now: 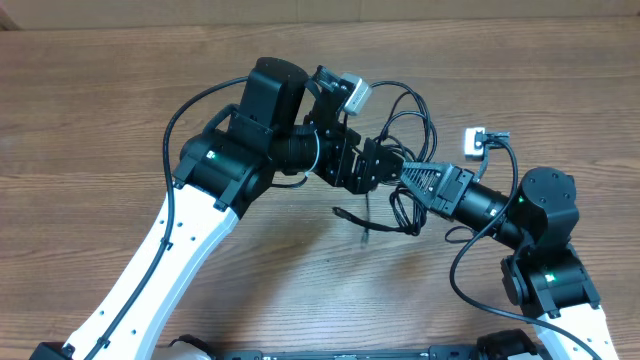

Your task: Untangle cables

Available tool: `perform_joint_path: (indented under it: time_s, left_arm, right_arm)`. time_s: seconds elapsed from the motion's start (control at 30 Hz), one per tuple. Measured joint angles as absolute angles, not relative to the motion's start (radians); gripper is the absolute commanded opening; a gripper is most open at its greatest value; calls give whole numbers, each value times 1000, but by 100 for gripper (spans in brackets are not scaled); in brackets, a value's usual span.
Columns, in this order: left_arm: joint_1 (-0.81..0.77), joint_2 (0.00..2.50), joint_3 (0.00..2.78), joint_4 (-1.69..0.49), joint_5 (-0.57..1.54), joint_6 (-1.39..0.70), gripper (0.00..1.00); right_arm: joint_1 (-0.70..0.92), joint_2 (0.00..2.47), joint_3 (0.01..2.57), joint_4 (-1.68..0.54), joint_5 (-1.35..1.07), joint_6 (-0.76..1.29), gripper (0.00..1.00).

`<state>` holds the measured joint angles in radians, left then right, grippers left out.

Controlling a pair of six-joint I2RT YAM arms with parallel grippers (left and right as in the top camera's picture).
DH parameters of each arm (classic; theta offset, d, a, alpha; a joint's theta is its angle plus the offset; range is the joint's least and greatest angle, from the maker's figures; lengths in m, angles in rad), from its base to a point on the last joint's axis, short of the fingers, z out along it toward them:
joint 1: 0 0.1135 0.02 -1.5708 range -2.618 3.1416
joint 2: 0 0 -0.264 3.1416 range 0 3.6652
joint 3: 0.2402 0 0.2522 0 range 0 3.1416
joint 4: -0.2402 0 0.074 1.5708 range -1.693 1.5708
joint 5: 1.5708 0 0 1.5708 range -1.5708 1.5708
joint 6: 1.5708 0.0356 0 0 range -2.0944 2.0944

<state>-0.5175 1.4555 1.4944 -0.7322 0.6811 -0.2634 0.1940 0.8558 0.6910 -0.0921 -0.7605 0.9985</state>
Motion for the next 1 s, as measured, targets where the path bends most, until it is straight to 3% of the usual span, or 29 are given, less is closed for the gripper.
perform_joint_path:
  time_s: [0.07,0.1,0.2,0.23,0.47,0.7,0.73,0.83,1.0]
  left_arm:
    - [-517,1456,1494,-730,678,-263,90]
    - [-517,1456,1494,-727,676,-263,66]
    - [-517,1456,1494,-720,675,-271,35]
    - [-517,1456,1494,-715,675,-271,32]
    - [-517,1456,1494,-712,675,-279,24]
    - [-530,1456,1494,-713,675,-279,33]
    - [-532,1456,1494,-712,676,-279,31]
    - [-538,1456,1494,-711,675,-280,4]
    - [-538,1456,1494,-709,672,-282,4]
  right_arm:
    - [194,856,691,-91,-765,999,4]
    - [194,856,691,-91,-769,998,4]
    - [194,856,691,-91,-780,998,4]
    - [194,856,691,-91,-781,998,4]
    - [194,856,691,-91,-789,998,4]
    - [194,856,691,-90,-800,998,4]
    - [194,856,691,-91,-801,998,4]
    - [194,856,691,-91,-808,998,4]
    - [194,856,691,-91,-816,994,4]
